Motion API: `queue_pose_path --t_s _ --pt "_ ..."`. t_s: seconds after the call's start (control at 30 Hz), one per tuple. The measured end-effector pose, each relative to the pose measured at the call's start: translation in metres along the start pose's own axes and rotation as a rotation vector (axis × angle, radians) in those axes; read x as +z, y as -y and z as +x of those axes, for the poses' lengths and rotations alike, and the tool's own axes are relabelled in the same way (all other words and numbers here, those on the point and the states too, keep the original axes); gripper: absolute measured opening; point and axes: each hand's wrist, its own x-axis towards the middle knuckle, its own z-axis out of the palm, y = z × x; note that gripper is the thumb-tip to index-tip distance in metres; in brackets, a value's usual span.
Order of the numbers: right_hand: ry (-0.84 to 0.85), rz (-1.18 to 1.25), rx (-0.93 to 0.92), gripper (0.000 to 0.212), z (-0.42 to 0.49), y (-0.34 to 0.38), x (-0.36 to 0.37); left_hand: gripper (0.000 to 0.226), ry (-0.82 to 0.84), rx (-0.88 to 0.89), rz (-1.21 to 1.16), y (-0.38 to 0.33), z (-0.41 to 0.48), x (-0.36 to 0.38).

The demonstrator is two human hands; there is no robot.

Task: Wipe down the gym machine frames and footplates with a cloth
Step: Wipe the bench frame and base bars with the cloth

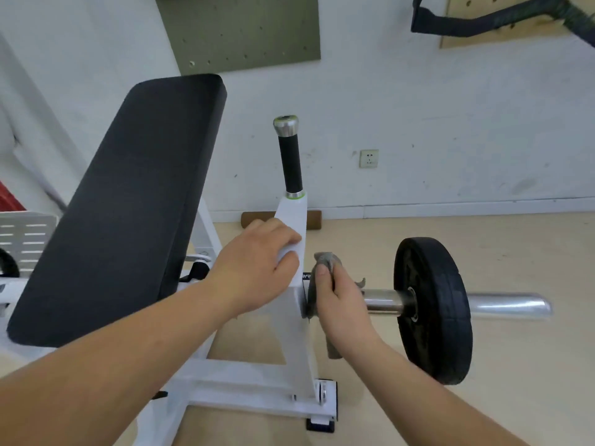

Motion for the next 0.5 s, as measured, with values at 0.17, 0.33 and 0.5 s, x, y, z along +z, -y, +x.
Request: queue_pose_path --t_s 0.17,0.33,0.5 --pt "-0.070 0.450 0.008 0.043 -0.037 -0.013 0.066 0.060 -0.027 -0.051 -0.161 -0.002 0.002 0.017" --pt "-0.040 0.422 0.013 0.058 -0.057 -0.075 0.075 0.048 -0.005 -0.067 -0.116 -0.002 0.003 0.016" --pt "0.000 0.453 0.051 0.083 -0.056 -0.071 0.071 0.048 0.007 -0.067 -0.044 -0.009 -0.003 0.015"
